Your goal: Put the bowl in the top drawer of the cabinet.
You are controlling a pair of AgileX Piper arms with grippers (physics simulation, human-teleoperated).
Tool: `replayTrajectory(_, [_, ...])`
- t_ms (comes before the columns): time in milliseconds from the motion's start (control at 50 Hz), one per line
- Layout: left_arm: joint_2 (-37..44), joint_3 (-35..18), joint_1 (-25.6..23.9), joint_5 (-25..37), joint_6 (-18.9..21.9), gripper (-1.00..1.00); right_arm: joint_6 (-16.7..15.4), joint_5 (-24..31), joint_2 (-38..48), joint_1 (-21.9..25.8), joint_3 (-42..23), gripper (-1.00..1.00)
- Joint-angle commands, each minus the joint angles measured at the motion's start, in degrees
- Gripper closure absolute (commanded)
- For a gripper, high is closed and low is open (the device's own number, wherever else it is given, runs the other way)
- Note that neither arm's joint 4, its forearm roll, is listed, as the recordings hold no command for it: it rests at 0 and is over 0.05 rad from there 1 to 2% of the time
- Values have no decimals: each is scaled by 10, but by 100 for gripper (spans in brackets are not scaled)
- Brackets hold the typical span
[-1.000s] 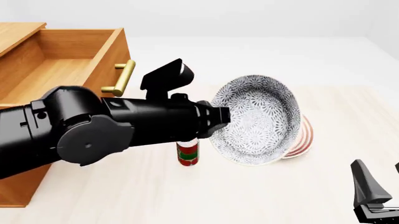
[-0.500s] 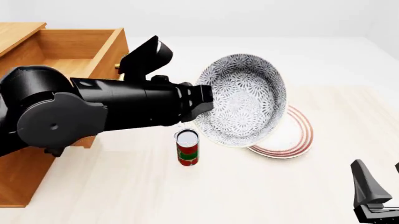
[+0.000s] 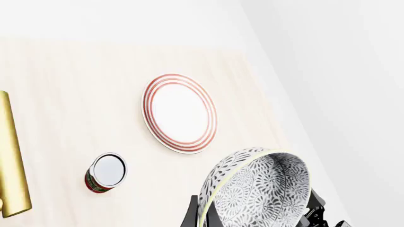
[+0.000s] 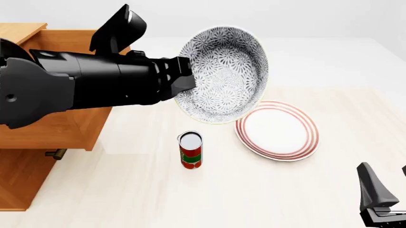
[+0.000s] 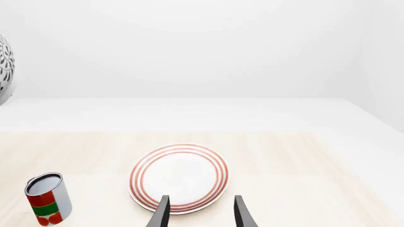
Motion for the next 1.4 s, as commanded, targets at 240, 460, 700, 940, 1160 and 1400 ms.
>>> replayTrajectory(240, [-36, -42, 63, 45, 26, 100, 0, 0, 0, 0, 0, -100])
replayTrajectory(460, [-52, -53, 87, 63, 33, 100, 0, 0, 0, 0, 0, -100])
replayTrajectory(700, [-73, -62, 115, 84, 38, 100, 0, 0, 0, 0, 0, -100])
replayTrajectory(940, [-89, -86, 149, 111, 44, 100, 0, 0, 0, 0, 0, -100])
replayTrajectory(1160, [-90, -95, 169, 117, 47, 100, 0, 0, 0, 0, 0, -100])
replayTrajectory(1400, [-90, -106, 196, 130, 57, 100, 0, 0, 0, 0, 0, -100])
